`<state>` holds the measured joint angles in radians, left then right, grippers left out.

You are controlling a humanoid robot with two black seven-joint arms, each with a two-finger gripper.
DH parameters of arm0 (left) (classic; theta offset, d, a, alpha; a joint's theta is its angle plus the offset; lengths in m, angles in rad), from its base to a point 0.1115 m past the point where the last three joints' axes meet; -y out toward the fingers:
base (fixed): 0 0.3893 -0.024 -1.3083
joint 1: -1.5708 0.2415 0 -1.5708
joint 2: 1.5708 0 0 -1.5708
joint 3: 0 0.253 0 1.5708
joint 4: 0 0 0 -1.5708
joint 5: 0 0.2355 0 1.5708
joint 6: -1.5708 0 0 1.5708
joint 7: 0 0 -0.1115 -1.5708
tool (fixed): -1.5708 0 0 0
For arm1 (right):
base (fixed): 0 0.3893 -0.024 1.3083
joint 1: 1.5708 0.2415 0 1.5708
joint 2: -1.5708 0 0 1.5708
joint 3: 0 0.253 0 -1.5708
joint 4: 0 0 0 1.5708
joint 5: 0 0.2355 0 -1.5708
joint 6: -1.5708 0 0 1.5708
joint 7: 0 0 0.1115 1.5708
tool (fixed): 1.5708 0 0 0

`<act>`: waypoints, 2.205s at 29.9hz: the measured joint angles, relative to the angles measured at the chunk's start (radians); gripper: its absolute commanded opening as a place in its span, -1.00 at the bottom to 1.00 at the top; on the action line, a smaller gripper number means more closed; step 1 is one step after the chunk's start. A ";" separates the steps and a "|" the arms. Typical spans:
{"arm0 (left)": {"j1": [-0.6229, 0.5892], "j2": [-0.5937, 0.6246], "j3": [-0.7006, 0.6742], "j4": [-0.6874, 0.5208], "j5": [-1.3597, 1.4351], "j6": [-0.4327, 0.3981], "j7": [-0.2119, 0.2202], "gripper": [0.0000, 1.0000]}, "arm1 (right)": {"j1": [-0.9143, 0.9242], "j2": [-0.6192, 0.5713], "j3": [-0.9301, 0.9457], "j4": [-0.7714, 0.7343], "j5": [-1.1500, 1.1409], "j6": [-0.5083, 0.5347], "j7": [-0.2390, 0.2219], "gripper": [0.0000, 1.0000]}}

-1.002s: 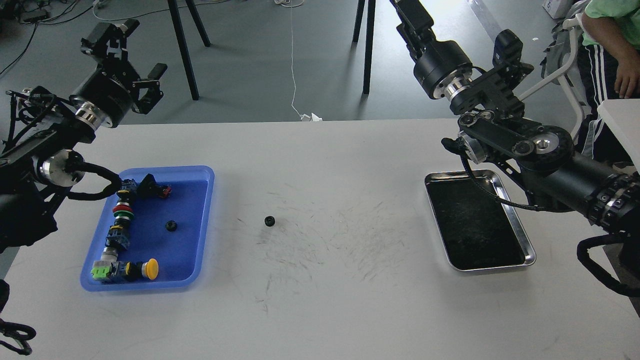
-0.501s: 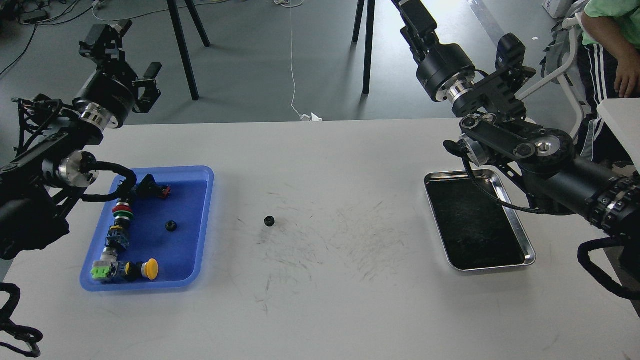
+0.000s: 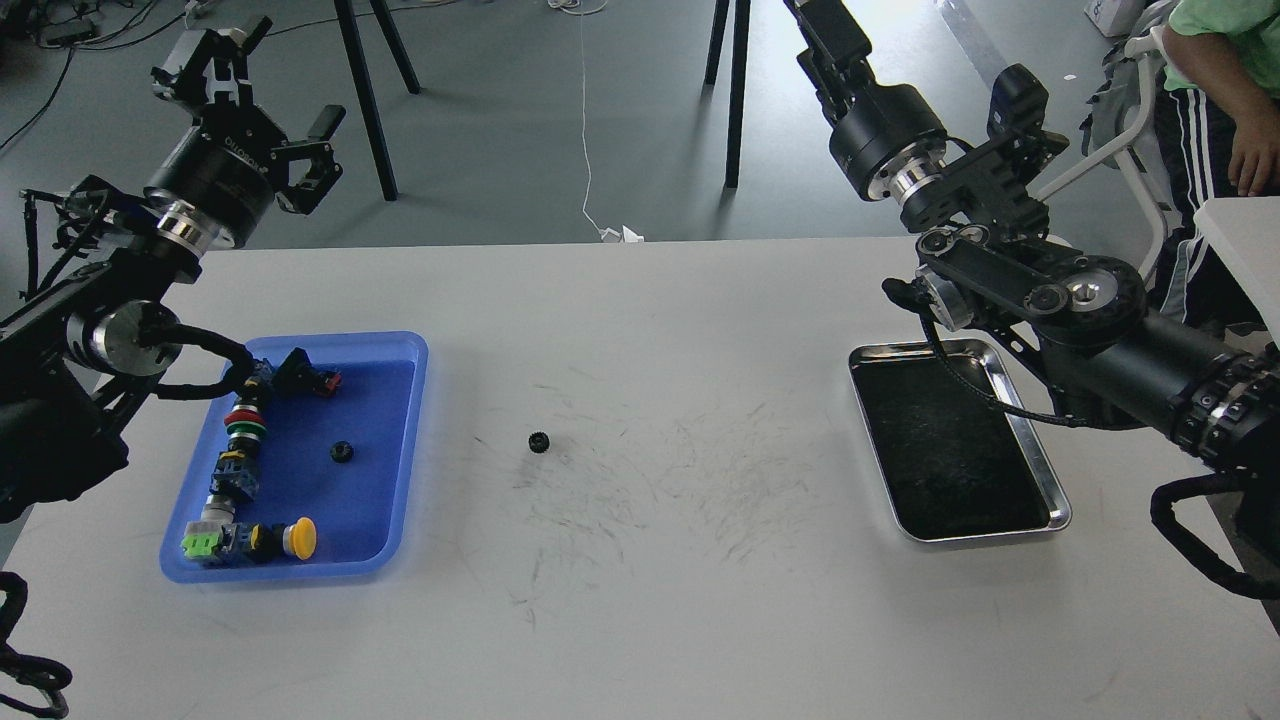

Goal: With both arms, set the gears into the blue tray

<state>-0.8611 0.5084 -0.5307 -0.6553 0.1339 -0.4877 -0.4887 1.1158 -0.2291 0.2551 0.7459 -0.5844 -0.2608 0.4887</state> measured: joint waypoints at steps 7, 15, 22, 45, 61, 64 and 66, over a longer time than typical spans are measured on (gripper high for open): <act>-0.007 0.073 0.013 -0.041 0.011 -0.001 0.173 0.97 | -0.009 -0.001 0.009 0.000 0.000 0.000 0.000 0.87; -0.030 0.030 0.033 0.021 0.039 0.081 0.374 0.97 | -0.012 0.002 0.019 -0.001 0.000 -0.001 0.000 0.87; -0.053 0.007 0.116 0.000 0.082 0.119 0.387 0.97 | -0.017 0.000 0.021 0.004 0.000 -0.001 0.000 0.87; -0.403 0.075 0.626 -0.033 0.148 0.194 0.260 0.98 | -0.040 -0.009 0.041 0.017 0.000 0.000 0.000 0.87; -0.369 0.043 0.770 -0.225 0.456 0.259 0.212 0.97 | -0.085 -0.023 0.083 0.014 0.104 0.016 0.000 0.89; -0.369 0.040 0.787 -0.307 0.533 0.289 0.212 0.97 | -0.096 -0.051 0.081 0.016 0.126 0.017 0.000 0.89; -0.375 0.040 0.821 -0.356 0.575 0.303 0.212 0.97 | -0.103 -0.064 0.082 0.019 0.130 0.017 0.000 0.89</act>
<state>-1.2365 0.5484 0.2906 -1.0115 0.7094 -0.1850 -0.2766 1.0133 -0.2930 0.3376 0.7650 -0.4549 -0.2441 0.4887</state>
